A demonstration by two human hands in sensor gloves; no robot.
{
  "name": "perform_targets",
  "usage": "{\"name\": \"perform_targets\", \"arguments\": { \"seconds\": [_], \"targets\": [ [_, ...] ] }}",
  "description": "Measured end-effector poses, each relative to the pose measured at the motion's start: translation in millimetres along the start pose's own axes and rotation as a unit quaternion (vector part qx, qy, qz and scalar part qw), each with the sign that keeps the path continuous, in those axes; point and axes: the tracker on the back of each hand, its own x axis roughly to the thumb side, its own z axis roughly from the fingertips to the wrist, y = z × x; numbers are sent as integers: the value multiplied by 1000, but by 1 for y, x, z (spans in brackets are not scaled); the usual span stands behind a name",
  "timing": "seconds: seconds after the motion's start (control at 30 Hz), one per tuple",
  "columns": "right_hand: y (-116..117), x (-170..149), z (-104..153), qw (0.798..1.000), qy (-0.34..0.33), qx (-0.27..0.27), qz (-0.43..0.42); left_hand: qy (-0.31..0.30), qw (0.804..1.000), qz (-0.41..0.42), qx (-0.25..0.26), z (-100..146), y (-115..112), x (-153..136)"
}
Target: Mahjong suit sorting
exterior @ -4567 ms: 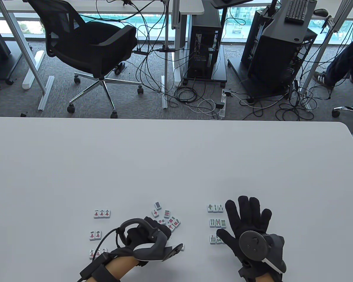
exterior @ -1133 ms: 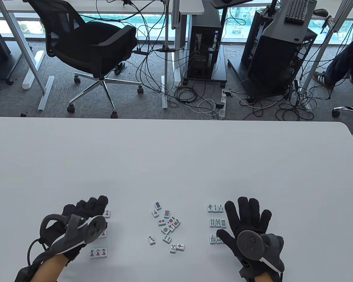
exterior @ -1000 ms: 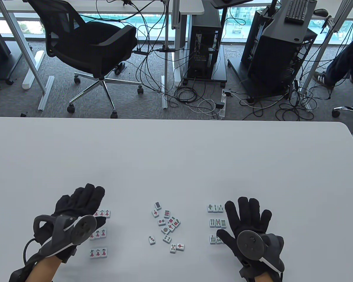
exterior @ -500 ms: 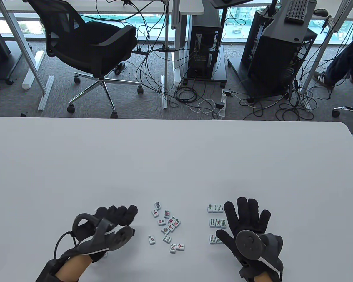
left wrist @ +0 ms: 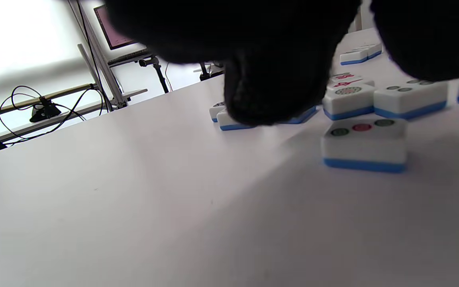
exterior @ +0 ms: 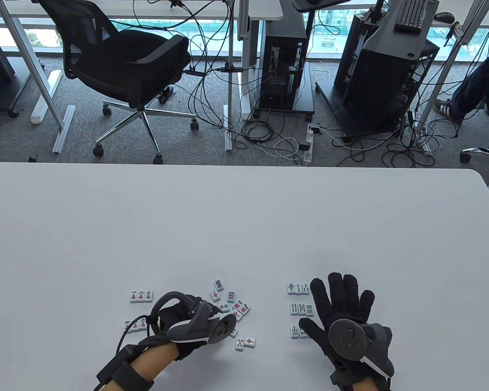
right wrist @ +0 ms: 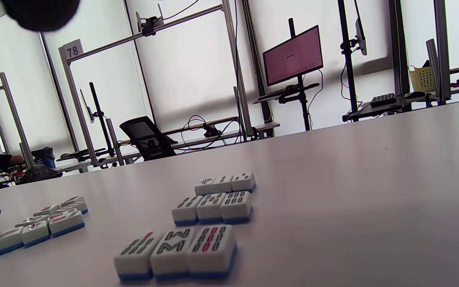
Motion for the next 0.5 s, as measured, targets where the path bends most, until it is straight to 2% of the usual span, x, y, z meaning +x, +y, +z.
{"name": "perform_targets", "arguments": {
  "seconds": [0.13, 0.2, 0.37, 0.43, 0.5],
  "targets": [
    [1, 1, 0, 1000, -2, 1, 0, 0, 998, -10, -68, -2, -12, 5],
    [1, 1, 0, 1000, -3, 1, 0, -2, 998, 2, -55, -3, -15, 7],
    [2, 1, 0, 1000, -4, 1, 2, -19, 998, 27, -62, -5, -15, 1],
    [1, 1, 0, 1000, -4, 1, 2, -22, 997, 44, -59, -6, -12, -12],
    [1, 1, 0, 1000, -5, 0, -2, -4, 998, 56, -31, -8, -4, -36]
  ]
}}
